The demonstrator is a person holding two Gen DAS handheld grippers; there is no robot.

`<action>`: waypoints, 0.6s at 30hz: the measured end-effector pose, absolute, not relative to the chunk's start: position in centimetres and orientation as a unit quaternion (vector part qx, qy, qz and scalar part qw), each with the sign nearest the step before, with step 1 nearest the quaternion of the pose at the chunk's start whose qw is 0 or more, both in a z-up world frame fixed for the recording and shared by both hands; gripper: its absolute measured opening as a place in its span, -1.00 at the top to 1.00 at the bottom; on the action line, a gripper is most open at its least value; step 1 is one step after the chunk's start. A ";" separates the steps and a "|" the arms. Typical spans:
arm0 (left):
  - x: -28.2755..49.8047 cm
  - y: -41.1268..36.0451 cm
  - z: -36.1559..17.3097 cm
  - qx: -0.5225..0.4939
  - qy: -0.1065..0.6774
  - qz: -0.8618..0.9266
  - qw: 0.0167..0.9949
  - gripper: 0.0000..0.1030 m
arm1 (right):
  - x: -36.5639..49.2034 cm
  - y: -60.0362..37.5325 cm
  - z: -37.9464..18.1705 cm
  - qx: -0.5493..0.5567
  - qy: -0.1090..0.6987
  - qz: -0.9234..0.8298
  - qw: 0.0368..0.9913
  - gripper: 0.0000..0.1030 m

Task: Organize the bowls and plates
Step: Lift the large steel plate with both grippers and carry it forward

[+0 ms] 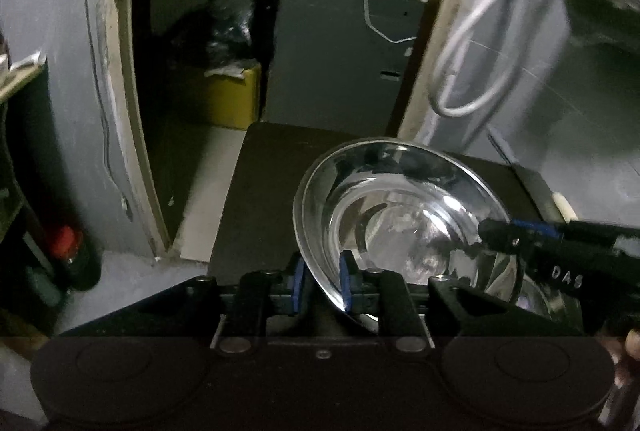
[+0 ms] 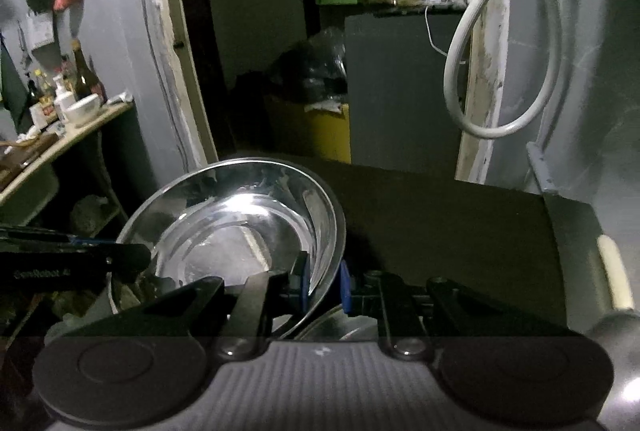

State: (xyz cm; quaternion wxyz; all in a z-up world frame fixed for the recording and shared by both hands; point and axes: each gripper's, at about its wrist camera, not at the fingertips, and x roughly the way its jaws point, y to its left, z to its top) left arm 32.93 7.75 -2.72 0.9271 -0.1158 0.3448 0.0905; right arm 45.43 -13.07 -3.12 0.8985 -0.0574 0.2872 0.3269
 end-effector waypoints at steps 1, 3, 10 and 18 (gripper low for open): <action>32.2 7.5 -2.5 -0.108 0.345 0.087 0.928 0.60 | 44.7 -13.3 -2.8 -0.057 0.284 0.327 0.899 0.65; 30.6 7.1 -2.2 -0.100 0.348 0.079 0.929 0.59 | 42.7 -13.9 -2.4 -0.055 0.276 0.328 0.902 0.65; 26.2 5.8 -1.8 -0.096 0.365 0.066 0.924 0.58 | 37.2 -15.3 -2.0 -0.053 0.274 0.318 0.906 0.65; 22.7 4.0 -1.9 -0.083 0.388 0.054 0.916 0.55 | 32.5 -17.4 -2.3 -0.043 0.287 0.303 0.908 0.64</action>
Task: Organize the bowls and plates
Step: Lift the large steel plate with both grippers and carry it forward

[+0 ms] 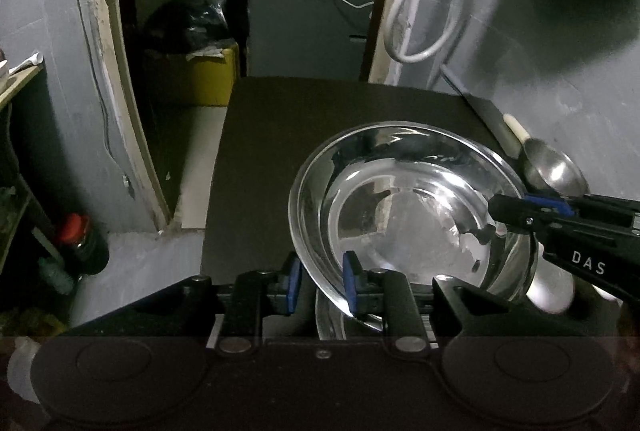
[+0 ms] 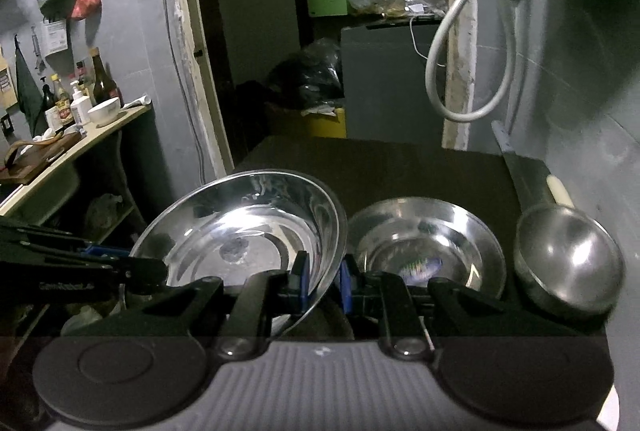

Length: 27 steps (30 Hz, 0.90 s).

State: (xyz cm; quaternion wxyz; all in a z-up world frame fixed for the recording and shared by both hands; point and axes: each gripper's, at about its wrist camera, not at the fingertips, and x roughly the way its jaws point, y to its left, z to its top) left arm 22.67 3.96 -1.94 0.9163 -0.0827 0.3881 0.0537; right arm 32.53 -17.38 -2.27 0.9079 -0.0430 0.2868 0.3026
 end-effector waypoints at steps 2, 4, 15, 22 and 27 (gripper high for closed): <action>22.2 3.6 -2.0 -0.077 0.394 0.053 0.914 0.50 | 31.6 -17.7 -2.4 -0.037 0.290 0.300 0.908 0.64; 21.7 3.2 -2.1 -0.068 0.401 0.055 0.912 0.43 | 30.9 -18.0 -2.6 -0.035 0.294 0.300 0.907 0.63; 20.6 1.8 -3.4 -0.027 0.442 0.050 0.895 0.42 | 28.3 -19.3 -5.0 -0.008 0.331 0.283 0.900 0.61; 21.1 1.1 -3.8 -0.018 0.443 0.059 0.894 0.38 | 27.5 -18.8 -5.8 -0.016 0.342 0.276 0.898 0.51; 21.6 1.0 -4.0 -0.016 0.445 0.068 0.893 0.36 | 27.2 -18.6 -5.9 -0.022 0.342 0.271 0.900 0.50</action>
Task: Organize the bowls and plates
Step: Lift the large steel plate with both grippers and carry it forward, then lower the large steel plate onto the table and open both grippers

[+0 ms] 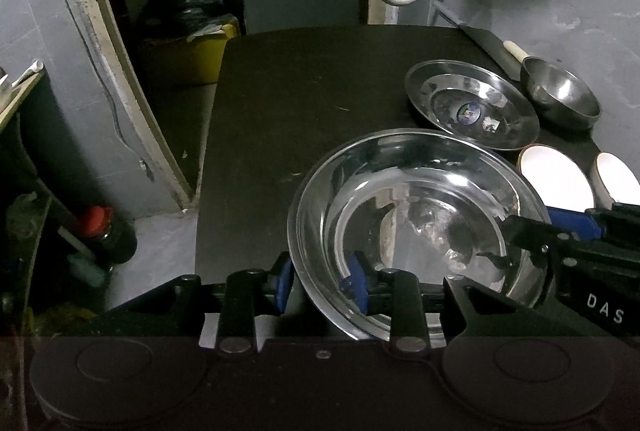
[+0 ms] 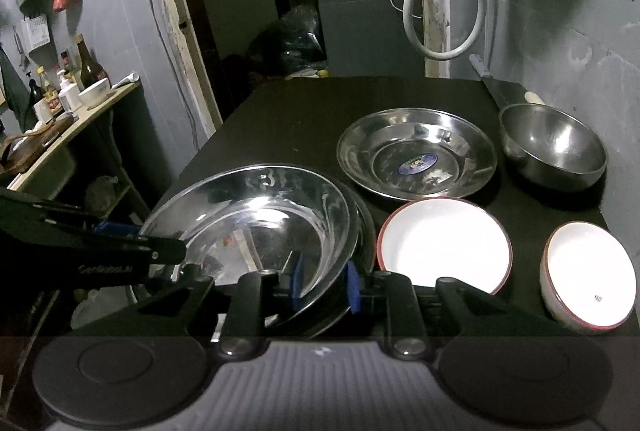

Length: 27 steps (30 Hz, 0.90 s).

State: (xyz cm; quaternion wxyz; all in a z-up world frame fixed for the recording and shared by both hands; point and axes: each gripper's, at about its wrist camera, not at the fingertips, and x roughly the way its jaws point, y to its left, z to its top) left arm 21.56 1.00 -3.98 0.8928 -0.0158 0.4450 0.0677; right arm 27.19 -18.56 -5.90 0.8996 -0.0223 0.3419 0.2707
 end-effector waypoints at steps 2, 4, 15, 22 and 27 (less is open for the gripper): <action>21.8 0.9 -4.1 -0.019 0.447 0.070 0.892 0.36 | 27.4 -18.5 -6.0 -0.025 0.344 0.267 0.900 0.48; 21.9 0.7 -4.3 -0.023 0.448 0.072 0.891 0.33 | 27.4 -18.5 -6.1 -0.026 0.342 0.264 0.902 0.42; 20.3 0.7 -2.6 -0.036 0.425 0.103 0.899 -0.72 | 26.6 -18.7 -5.9 -0.026 0.337 0.273 0.901 -0.29; 18.2 0.9 -0.8 -0.053 0.402 0.131 0.905 -0.98 | 24.4 -20.3 -4.8 0.007 0.317 0.272 0.909 -1.00; 16.5 0.8 0.2 -0.064 0.387 0.118 0.912 -0.98 | 23.0 -22.4 -3.9 0.042 0.303 0.249 0.919 -1.00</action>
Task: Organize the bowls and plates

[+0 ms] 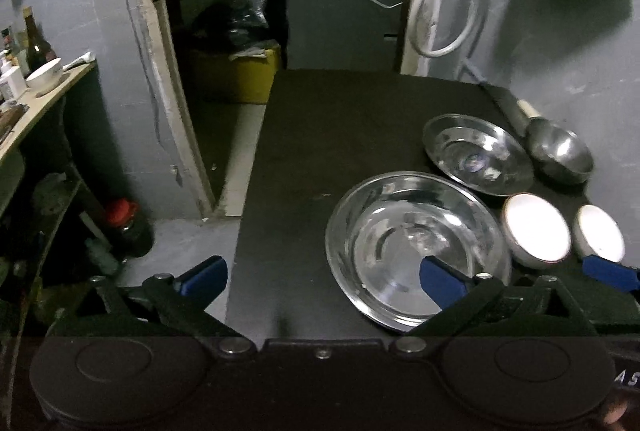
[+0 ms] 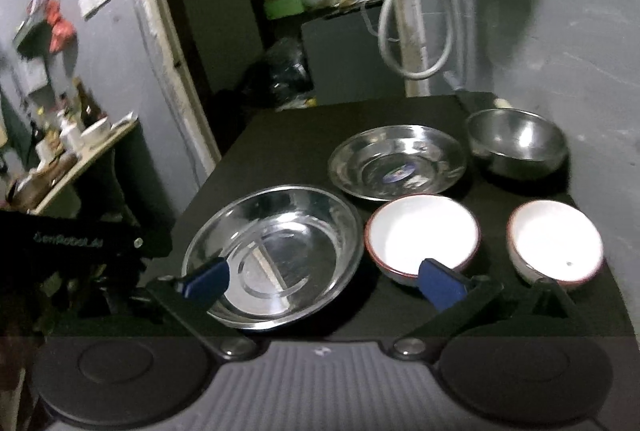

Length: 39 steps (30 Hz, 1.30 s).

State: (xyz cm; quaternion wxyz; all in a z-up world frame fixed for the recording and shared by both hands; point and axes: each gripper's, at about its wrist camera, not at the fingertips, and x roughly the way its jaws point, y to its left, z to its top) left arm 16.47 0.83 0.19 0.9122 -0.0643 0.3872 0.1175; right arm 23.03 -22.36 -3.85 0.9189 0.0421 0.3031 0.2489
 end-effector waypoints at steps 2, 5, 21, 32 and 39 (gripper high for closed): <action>16.0 0.9 0.7 -0.071 0.378 0.106 0.917 -0.98 | 22.5 -22.9 -3.5 0.046 0.298 0.240 0.923 -1.00; 15.5 0.8 1.8 -0.074 0.350 0.101 0.928 -0.98 | 21.5 -23.7 -2.6 0.044 0.291 0.214 0.931 -1.00; 11.9 1.9 14.1 -0.028 0.201 -0.060 0.977 -0.99 | 11.0 -27.7 13.8 0.046 0.203 0.086 0.974 -1.00; 16.3 4.5 26.2 -0.049 0.167 -0.086 0.981 -0.99 | 13.5 -24.5 27.9 -0.091 0.175 0.125 0.972 -1.00; 20.2 5.2 29.8 -0.062 0.131 -0.055 0.988 -0.99 | 20.8 -24.9 31.6 -0.060 0.161 0.165 0.971 -1.00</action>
